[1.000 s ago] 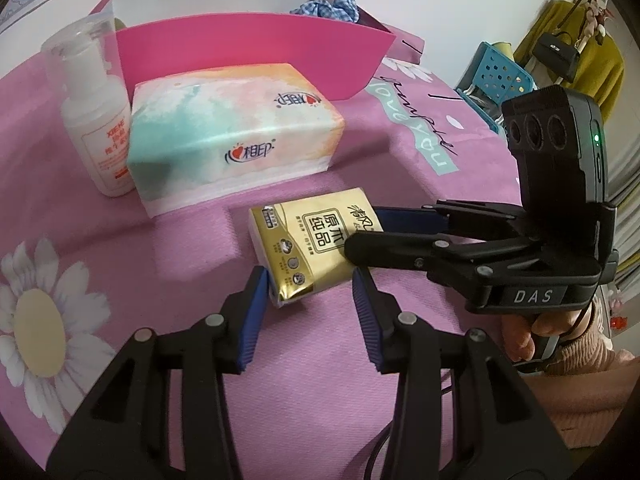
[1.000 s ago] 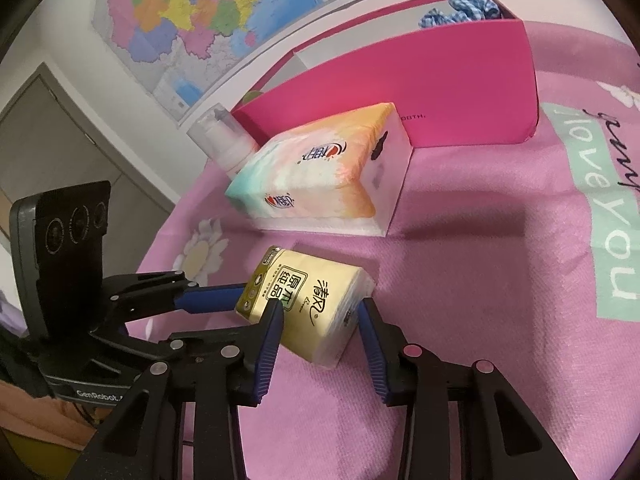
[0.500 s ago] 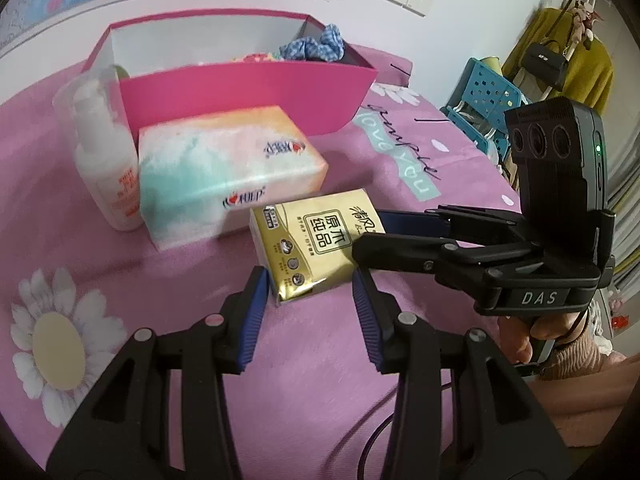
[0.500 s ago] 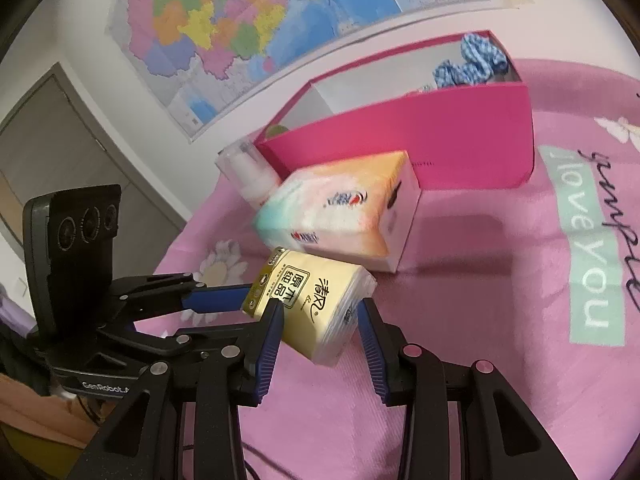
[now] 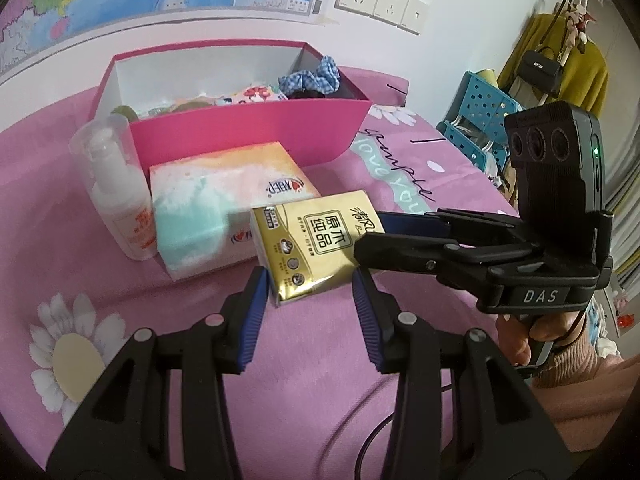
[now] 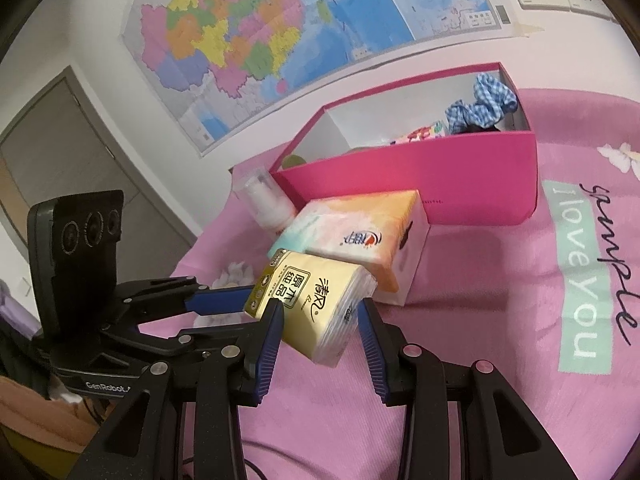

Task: Organize soft objects
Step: 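Lift the gold tissue pack with the right gripper toward the box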

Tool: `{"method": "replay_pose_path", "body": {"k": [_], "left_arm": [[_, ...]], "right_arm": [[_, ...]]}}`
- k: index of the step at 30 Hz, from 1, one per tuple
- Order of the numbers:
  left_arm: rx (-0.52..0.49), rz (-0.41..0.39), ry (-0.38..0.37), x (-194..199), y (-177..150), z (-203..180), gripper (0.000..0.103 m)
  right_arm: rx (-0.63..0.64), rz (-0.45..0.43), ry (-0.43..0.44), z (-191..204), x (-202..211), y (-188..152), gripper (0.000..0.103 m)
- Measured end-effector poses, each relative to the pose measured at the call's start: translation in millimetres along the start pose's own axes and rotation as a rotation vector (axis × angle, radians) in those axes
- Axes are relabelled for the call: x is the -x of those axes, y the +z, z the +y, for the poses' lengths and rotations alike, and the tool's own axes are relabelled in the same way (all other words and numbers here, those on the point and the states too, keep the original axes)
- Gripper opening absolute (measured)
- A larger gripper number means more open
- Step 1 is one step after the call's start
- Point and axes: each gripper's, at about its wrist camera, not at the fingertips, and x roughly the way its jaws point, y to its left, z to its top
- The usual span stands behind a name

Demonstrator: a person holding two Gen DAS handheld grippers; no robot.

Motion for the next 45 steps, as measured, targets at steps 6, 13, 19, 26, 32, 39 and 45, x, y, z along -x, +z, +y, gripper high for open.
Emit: {"method": "replay_pose_path", "body": {"k": [6,13,19,26,32,39,45], "left_arm": [[-0.009,-0.019,0.005,4.6,5.3,-2.3,0.045],[-0.019,-0.038,0.008,9.1,10.5,-2.9,0.045],[-0.024,-0.046,0.008,9.5,13.6,-3.3,0.045],[-0.029,-0.055,0.011,11.1,16.2,-4.3,0.045],[-0.032,-0.062,0.012,11.3,18.9,-4.6,0.045],[-0.027,-0.069,0.009,12.2,20.6,-3.1,0.045],[-0.026,-0.076,0.012,13.1,24.3,-2.1,0.045]], "right_arm": [[0.006,-0.016,0.006,2.9,3.5,6.2,0.039],[0.013,-0.033,0.008,4.2,5.9,10.3,0.039],[0.015,-0.039,0.009,4.2,6.8,12.8,0.039],[0.021,-0.048,0.01,4.1,7.6,18.1,0.039],[0.025,-0.054,0.008,4.2,8.8,20.4,0.039],[0.034,-0.06,0.011,4.0,9.5,24.5,0.039],[0.039,-0.068,0.012,4.8,8.9,29.9,0.039]]}}
